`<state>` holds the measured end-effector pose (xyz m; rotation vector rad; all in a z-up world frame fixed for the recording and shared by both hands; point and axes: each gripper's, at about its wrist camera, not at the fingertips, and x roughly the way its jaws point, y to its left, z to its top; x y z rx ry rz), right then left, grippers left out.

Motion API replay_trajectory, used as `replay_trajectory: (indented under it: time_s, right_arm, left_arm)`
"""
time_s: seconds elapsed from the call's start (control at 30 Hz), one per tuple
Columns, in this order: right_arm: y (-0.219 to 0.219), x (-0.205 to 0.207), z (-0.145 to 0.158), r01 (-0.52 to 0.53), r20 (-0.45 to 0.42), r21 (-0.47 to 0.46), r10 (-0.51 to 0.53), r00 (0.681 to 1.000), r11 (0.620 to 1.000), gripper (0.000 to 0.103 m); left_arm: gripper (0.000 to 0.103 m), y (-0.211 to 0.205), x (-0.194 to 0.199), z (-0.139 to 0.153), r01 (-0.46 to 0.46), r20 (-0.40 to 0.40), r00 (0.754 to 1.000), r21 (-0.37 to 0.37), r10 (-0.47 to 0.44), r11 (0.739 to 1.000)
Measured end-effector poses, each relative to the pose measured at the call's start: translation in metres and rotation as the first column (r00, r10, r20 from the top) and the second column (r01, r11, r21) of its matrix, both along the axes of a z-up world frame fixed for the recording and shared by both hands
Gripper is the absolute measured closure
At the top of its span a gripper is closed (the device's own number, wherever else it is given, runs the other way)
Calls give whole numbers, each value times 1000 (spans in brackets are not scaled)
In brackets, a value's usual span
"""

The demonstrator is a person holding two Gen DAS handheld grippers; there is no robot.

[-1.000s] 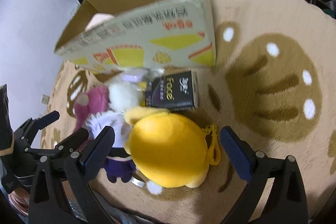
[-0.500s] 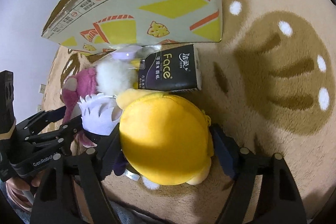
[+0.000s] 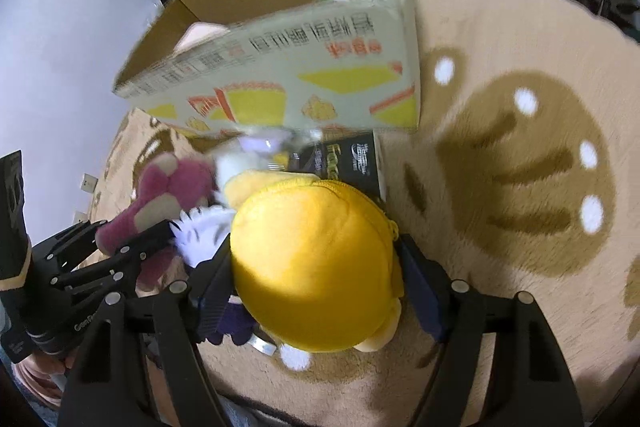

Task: Organize soft objects
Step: 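Carry both plushes over the box and release them inside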

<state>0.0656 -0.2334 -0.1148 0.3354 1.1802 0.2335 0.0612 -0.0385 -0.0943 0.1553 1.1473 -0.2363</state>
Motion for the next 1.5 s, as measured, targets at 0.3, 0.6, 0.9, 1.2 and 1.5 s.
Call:
replay_trajectory:
  time_s: [0.3,0.6,0.9,1.2,1.5]
  right_arm:
    - [-7,-18,45,45,238,8,-45,970,999,23]
    - [-12,-32,84,100,456,-43,-69,887,994,24]
    - [-7,-25,97,116,537,-61,-65,841,991,24]
    - [-17,-20,110,155,604,8,-128,787,988,24]
    - [-19,3,107,124,595,38,-123,794,992,24]
  left_arm:
    - [68,13,-27,52,-72,254,963,-60,85,996]
    - [68,11,-40,92,-45,494,867,-62,69,997]
    - [68,11,-30,107,-34,567,821,-74,70,997]
    - [68,6,-21,123,-5,650,757,-83,58,997]
    - [68,-4,1,122,24,666,745,-91,42,996]
